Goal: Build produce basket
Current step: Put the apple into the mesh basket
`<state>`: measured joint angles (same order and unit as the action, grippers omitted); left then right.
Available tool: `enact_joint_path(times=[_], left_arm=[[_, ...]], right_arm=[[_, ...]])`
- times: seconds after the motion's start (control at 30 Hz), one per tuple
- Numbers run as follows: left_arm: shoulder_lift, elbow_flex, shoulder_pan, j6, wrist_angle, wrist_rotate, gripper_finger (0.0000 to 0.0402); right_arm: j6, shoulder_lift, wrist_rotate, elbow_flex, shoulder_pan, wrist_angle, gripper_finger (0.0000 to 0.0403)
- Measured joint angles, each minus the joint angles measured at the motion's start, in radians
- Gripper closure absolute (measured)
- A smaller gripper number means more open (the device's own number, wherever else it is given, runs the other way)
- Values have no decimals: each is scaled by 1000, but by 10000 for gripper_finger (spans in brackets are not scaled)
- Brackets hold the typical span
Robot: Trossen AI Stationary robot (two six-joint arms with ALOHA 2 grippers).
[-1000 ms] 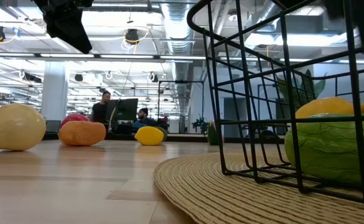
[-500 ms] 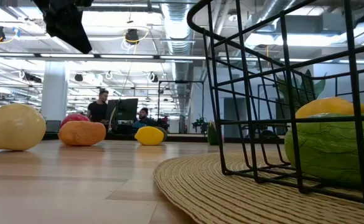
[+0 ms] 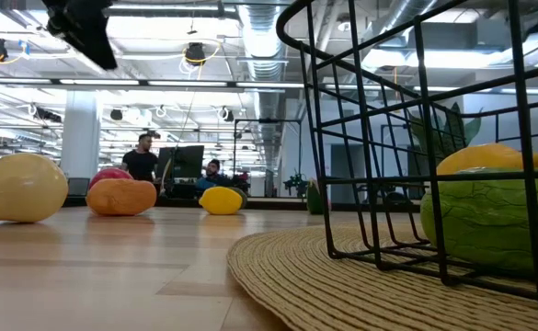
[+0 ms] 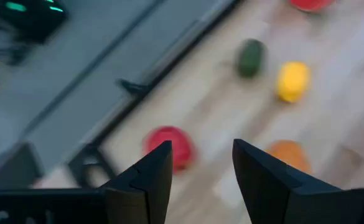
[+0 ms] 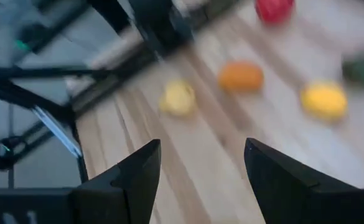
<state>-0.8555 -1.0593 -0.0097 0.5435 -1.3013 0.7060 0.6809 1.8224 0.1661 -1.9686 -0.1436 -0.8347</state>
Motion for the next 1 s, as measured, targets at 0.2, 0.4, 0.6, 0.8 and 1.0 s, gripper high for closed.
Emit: enact_joint_path(times=[0.2, 0.4, 0.6, 0.8, 1.0], left_arm=[[2, -136, 15, 57, -141, 63, 246], [31, -96, 51, 265, -218, -66, 246], [40, -22, 51, 467, -268, -66, 246], [18, 69, 52, 700, -261, -123, 246], [-3, 173, 52, 951, -173, -264, 246]], right_arm=[[-168, -41, -11, 0, 56, 79, 155], [-223, -112, 0, 0, 126, 61, 155], [-330, -198, 130, 0, 192, 44, 155], [-403, -306, 227, 0, 299, -106, 155], [-503, -408, 259, 0, 441, -217, 155]])
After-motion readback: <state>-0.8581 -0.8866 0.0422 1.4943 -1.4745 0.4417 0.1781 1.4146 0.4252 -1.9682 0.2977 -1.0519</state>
